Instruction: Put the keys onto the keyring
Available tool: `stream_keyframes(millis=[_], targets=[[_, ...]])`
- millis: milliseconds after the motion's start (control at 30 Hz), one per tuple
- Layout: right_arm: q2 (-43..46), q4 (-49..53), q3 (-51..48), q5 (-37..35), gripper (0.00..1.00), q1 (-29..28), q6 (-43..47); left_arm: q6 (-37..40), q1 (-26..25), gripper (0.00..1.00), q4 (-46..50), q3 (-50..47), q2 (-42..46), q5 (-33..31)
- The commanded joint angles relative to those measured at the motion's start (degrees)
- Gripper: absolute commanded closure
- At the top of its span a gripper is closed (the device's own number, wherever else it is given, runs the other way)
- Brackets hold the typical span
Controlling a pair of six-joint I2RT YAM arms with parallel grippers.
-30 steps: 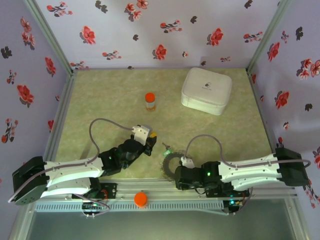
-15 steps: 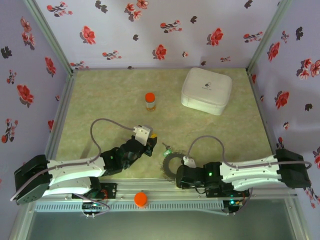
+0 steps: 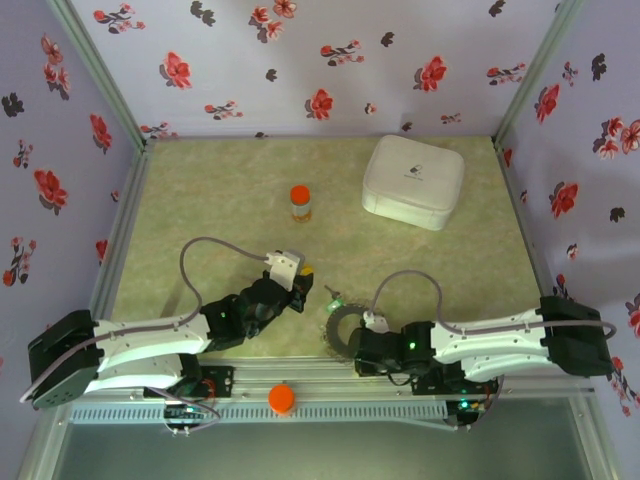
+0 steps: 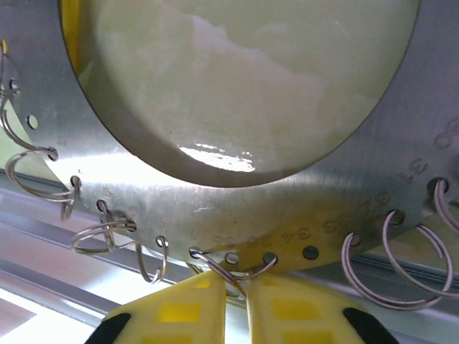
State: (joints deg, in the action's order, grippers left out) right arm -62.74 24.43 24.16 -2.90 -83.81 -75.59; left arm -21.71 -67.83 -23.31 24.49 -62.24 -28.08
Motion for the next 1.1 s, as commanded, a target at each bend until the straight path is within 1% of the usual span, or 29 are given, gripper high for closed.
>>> stream_keyframes(millis=[0,67,100,167,267,400,533,633,800,900,1067], targets=[[-0.21,0.14,1.65,-3.43,0.91,1.11,1.54,-1.03,0.47,0.83,-0.64,0.03,1.67,-0.79],[0.32,0.38,2.0,-3.36,0.95,1.1,1.99,-1.04,0.45,0.83,-0.31,-0.06,1.99,-0.77],[0.65,0.74,2.19,-3.36,0.97,2.41,2.22,-1.05,0.49,0.83,-0.16,-0.06,2.03,-0.76],[1.2,1.55,2.75,-3.49,1.0,2.94,2.63,-0.96,0.42,0.83,0.08,-0.06,2.2,-0.83],[1.97,3.44,3.55,-3.51,1.0,4.26,4.05,-0.7,0.43,0.83,0.2,-0.06,2.21,-0.86],[2.34,6.03,4.48,-2.59,1.0,8.28,8.27,-0.19,0.43,0.83,0.41,0.12,2.1,-0.93],[0.76,8.08,6.25,-1.07,1.0,12.27,13.26,0.09,0.42,0.83,0.85,0.29,2.03,-0.89],[-1.43,9.56,7.92,-0.97,1.0,13.53,15.63,0.24,0.49,0.83,1.07,0.07,2.19,-0.9],[-5.48,10.11,9.97,-1.23,1.0,13.98,17.95,0.18,0.43,0.84,0.97,-0.23,2.39,-1.03],[-7.73,10.55,11.08,-1.45,0.97,14.03,18.72,0.11,0.46,0.84,0.94,-0.47,2.6,-1.03],[-9.48,10.12,11.87,-1.79,0.86,14.14,19.33,0.01,0.42,0.84,0.78,-0.76,2.96,-1.06]])
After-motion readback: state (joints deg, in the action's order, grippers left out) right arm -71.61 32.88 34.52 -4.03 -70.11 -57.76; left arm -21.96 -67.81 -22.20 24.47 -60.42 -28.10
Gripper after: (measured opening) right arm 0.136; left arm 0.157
